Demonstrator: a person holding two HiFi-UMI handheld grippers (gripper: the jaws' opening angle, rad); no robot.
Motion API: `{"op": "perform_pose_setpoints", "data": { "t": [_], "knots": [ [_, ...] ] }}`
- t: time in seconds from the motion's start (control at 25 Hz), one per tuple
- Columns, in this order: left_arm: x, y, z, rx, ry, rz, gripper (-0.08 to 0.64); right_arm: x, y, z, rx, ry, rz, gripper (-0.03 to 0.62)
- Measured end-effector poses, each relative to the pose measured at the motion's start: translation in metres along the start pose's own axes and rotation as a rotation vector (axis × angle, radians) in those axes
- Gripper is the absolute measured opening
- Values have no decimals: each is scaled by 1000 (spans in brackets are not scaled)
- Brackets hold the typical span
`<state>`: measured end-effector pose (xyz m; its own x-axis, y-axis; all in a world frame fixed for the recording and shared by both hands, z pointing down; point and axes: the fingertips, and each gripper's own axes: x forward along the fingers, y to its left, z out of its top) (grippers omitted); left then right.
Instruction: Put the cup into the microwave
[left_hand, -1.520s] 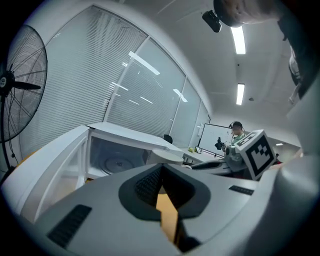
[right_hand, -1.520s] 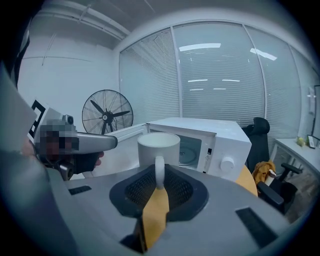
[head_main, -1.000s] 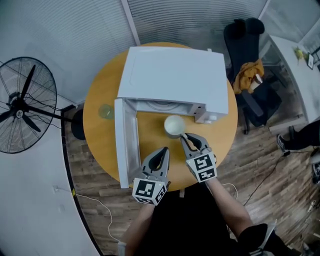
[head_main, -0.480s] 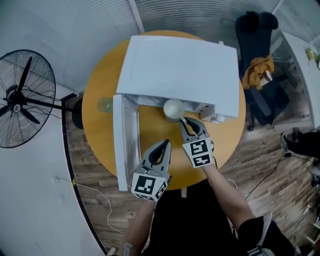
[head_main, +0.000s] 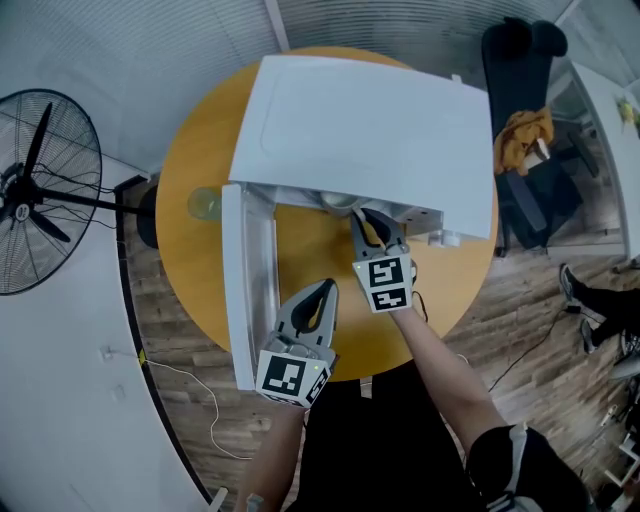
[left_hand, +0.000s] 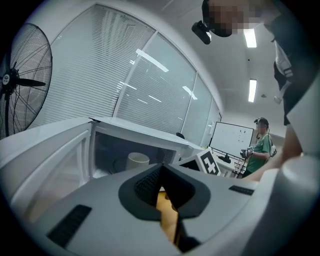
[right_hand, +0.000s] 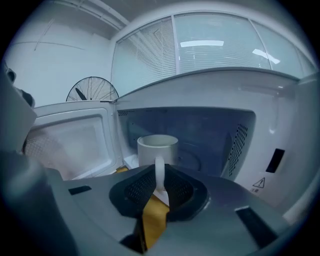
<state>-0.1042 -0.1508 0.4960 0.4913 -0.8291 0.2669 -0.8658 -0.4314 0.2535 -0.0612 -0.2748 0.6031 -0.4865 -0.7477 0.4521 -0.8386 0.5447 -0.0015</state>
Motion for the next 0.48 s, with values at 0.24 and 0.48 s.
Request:
{"op": "perform_pose_setpoints", "data": {
  "t": [0.24,0.48],
  "knots": [
    [-3,1,1,-14,1,-16,-5,21,-8,5,36,-31,-45,58],
    [-4,-3,4,-12,0,-36,-5,39,-18,8,54,-56,-91,58]
  ]
}}
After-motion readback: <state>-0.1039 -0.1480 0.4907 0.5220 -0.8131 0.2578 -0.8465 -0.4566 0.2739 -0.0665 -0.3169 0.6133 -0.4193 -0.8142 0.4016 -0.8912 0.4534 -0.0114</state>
